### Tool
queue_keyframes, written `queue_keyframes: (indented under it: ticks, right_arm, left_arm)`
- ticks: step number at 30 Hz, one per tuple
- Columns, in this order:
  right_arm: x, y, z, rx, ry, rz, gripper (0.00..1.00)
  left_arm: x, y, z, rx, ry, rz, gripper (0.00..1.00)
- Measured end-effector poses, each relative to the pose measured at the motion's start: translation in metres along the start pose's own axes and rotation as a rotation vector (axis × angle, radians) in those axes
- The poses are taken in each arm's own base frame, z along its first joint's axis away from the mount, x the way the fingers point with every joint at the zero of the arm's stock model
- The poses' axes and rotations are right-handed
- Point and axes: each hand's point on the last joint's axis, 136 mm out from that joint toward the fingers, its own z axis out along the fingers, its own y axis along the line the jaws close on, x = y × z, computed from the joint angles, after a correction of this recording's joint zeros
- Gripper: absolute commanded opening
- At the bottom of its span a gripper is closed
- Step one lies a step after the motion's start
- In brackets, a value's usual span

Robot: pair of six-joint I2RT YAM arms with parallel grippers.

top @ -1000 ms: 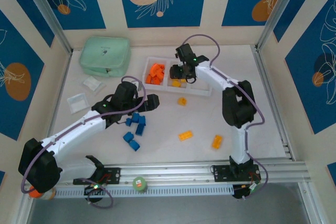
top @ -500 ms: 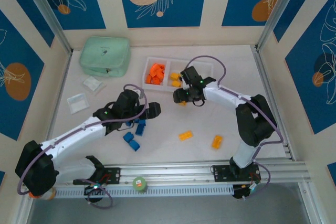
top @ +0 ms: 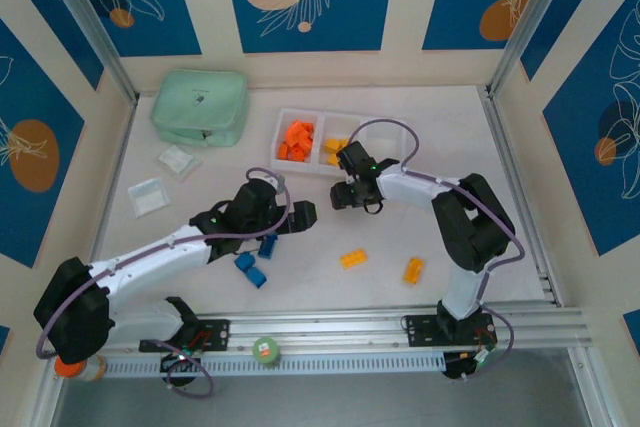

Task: Sort the legos into containers by color
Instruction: Pick up the lego from the center of the table.

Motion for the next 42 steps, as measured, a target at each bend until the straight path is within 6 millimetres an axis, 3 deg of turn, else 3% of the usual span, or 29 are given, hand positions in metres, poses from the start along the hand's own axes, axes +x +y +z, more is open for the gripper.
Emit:
queue_keyframes:
  ticks: [7, 13, 18, 31, 37, 42]
  right_arm:
    - [-0.010, -0.009, 0.008, 0.070, -0.019, -0.013, 0.64]
    - [-0.024, -0.010, 0.014, 0.111, -0.043, -0.024, 0.56]
    - [-0.021, -0.005, 0.022, 0.116, -0.028, -0.054, 0.49]
    - [-0.021, 0.003, 0.019, 0.104, -0.040, -0.084, 0.28]
    - [-0.030, 0.008, -0.004, 0.076, -0.081, -0.080, 0.27]
    - [-0.052, 0.016, -0.036, 0.031, -0.148, -0.061, 0.28]
  left_arm:
    - [-0.001, -0.001, 0.000, 0.001, -0.006, -0.001, 0.99]
    - [-0.002, 0.000, 0.000, -0.004, -0.012, -0.003, 0.99]
    - [-0.003, 0.001, 0.000, -0.009, -0.017, -0.003, 0.99]
    - [-0.002, 0.003, 0.001, -0.015, -0.016, -0.002, 0.99]
    - [-0.002, 0.004, 0.000, -0.019, -0.018, 0.005, 1.00]
    - [-0.006, 0.005, -0.002, -0.038, -0.023, 0.023, 0.99]
